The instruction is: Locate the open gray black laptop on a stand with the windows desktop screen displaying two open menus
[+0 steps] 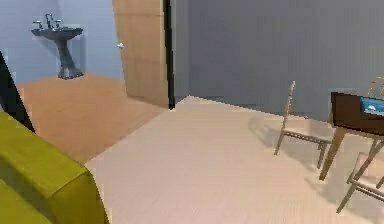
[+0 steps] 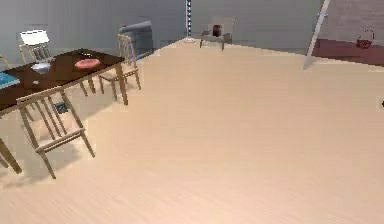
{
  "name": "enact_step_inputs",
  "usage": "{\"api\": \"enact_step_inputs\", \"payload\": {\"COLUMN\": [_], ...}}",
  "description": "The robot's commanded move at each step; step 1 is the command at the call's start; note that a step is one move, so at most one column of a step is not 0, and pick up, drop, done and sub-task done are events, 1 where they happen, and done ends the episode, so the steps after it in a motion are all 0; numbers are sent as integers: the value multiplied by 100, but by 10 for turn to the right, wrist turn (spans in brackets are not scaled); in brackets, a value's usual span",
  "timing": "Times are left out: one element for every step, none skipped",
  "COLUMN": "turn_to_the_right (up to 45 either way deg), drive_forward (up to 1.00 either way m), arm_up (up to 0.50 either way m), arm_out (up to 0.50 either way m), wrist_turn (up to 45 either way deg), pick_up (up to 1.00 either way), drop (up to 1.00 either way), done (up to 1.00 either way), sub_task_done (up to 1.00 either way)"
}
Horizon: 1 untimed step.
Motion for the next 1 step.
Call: {"api": "enact_step_inputs", "payload": {"turn_to_the_right": [300], "drive_forward": [0], "arm_up": [0], "arm_out": [0], "wrist_turn": [0], "pick_up": [0], "drop": [0], "done": [0], "sub_task_done": [0]}}
